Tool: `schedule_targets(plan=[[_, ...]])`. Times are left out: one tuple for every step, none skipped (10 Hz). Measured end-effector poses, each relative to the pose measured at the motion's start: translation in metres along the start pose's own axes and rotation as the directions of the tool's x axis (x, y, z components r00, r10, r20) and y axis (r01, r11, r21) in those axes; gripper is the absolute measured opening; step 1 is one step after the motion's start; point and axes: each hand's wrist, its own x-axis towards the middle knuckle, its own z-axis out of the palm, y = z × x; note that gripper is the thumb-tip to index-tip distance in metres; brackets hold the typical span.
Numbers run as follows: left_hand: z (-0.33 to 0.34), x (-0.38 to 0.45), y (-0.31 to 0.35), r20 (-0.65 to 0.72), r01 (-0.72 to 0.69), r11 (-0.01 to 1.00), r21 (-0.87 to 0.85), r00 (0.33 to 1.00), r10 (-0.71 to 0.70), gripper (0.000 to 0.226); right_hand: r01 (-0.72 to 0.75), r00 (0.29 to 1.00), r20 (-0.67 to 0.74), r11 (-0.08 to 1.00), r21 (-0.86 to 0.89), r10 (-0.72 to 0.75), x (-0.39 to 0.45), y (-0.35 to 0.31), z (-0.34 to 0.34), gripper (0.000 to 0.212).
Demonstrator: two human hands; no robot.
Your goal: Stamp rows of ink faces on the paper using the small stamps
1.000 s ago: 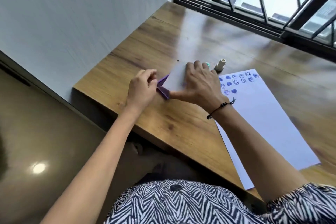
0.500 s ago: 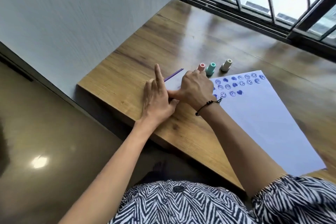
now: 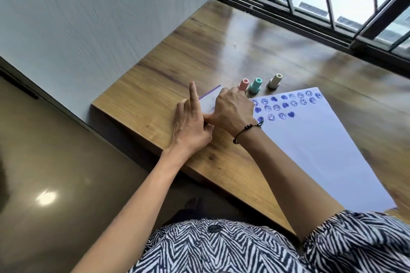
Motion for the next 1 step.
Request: schedule_targets(plan=[[-0.0041, 0.0036, 0.001, 0.065, 0.009, 1.0, 0.0, 0.998, -0.009, 0.113, 0.008, 1.0, 0.025, 0.998, 0.067, -0.01, 0.0013, 0.0029, -0.0117, 0.071]])
